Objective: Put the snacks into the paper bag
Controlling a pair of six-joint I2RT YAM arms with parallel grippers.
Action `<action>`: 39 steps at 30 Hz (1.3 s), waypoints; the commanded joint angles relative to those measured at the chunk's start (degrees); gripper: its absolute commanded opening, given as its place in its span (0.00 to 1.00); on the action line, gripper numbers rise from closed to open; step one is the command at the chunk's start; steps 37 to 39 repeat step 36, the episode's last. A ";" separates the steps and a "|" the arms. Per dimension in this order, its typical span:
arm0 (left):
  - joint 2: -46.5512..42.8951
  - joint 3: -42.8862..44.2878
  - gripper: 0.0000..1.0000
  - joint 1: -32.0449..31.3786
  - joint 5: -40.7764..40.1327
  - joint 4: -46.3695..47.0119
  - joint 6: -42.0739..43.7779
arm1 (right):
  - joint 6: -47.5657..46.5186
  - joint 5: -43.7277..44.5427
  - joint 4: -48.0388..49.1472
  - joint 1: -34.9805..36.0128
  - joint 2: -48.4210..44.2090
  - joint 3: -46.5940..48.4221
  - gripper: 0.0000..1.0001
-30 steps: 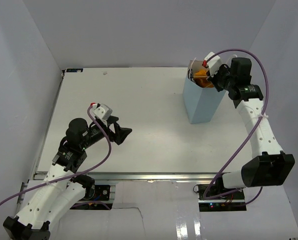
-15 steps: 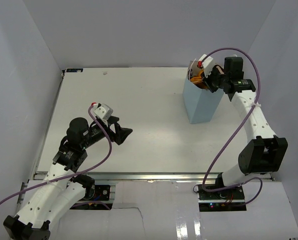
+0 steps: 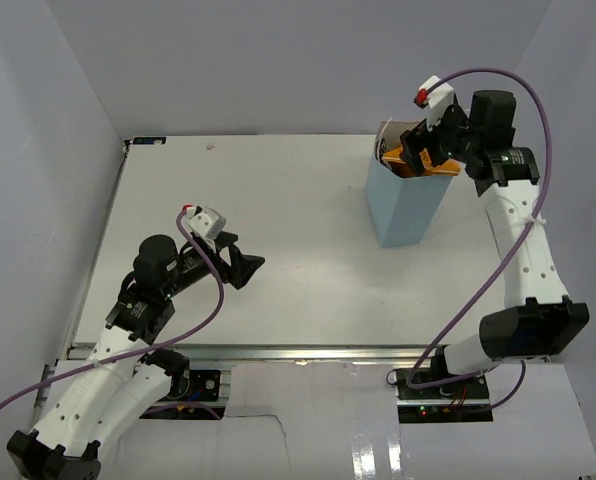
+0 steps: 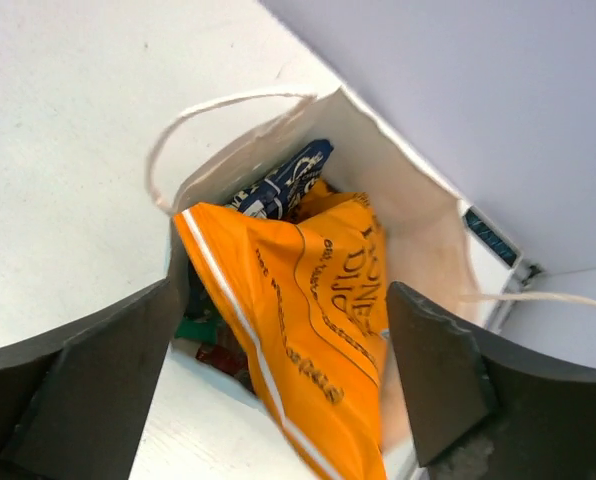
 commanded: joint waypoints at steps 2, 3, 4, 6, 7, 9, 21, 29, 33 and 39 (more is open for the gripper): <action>0.05 0.15 0.98 0.01 -0.92 0.29 0.68 | 6.05 -0.95 1.73 0.41 -11.40 -3.37 0.96; 0.23 0.15 0.98 0.01 -1.10 0.12 0.69 | 6.67 -1.74 1.73 0.33 -13.24 -5.49 0.97; 0.40 0.15 0.98 0.01 -1.19 0.12 0.69 | 6.94 -2.88 1.99 0.33 -17.18 -7.86 0.98; 0.41 0.15 0.98 0.01 -1.36 0.12 0.69 | 6.42 -6.30 2.87 0.33 -24.55 -16.88 0.98; 0.41 0.24 0.98 0.01 -1.28 0.12 0.69 | 6.24 -7.88 4.09 0.33 -27.30 -20.16 0.98; 0.49 0.15 0.98 0.01 -1.28 0.12 0.69 | 5.98 -12.10 4.89 0.33 -32.22 -25.62 0.99; 0.41 -0.02 0.98 0.01 -2.06 -0.06 0.60 | 20.28 -5.91 22.54 -1.61 -51.92 -60.26 0.90; 0.93 -0.29 0.98 0.01 -5.93 -0.41 0.60 | 25.39 11.43 22.91 -2.05 -55.27 -65.11 0.90; 1.46 -0.29 0.98 0.01 -6.55 -0.59 0.69 | 25.93 10.65 23.26 -2.05 -57.03 -65.45 0.90; 1.64 -0.37 0.98 0.01 -7.07 -0.85 0.77 | 24.79 10.03 23.88 -2.05 -58.26 -65.98 0.90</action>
